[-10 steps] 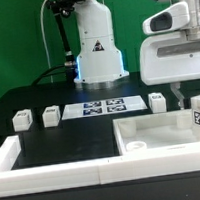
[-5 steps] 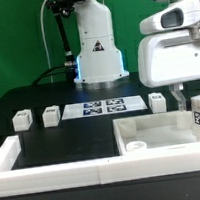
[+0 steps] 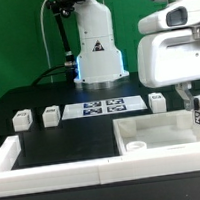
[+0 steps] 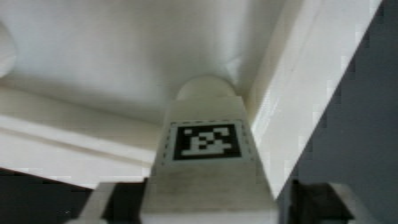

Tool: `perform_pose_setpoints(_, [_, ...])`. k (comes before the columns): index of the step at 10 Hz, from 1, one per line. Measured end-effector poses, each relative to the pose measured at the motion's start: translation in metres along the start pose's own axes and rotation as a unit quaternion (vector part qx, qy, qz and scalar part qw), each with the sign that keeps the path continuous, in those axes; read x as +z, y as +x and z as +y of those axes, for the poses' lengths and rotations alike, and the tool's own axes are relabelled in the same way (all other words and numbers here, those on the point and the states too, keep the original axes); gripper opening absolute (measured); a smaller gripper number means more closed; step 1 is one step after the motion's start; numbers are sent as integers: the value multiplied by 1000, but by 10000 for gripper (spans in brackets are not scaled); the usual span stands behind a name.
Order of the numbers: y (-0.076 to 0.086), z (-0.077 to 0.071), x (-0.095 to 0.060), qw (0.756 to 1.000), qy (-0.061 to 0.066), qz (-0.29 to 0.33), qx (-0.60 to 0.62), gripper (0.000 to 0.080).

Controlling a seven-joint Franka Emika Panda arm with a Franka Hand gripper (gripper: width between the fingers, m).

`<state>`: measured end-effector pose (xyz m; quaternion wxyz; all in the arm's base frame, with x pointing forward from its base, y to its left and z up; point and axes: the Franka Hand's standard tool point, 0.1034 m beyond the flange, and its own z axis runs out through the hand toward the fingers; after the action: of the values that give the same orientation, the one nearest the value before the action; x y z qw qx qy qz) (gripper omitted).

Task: Assemble square table

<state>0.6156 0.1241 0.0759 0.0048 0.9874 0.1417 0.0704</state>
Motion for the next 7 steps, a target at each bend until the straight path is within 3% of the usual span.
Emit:
perform_pose_setpoints(1, [0, 0, 0, 1000, 0, 0, 0, 291])
perform_pose_setpoints(5, [0, 0, 0, 999, 1, 0, 34, 291])
perform_pose_setpoints(7, [-1, 1, 1, 990, 0, 3, 144, 291])
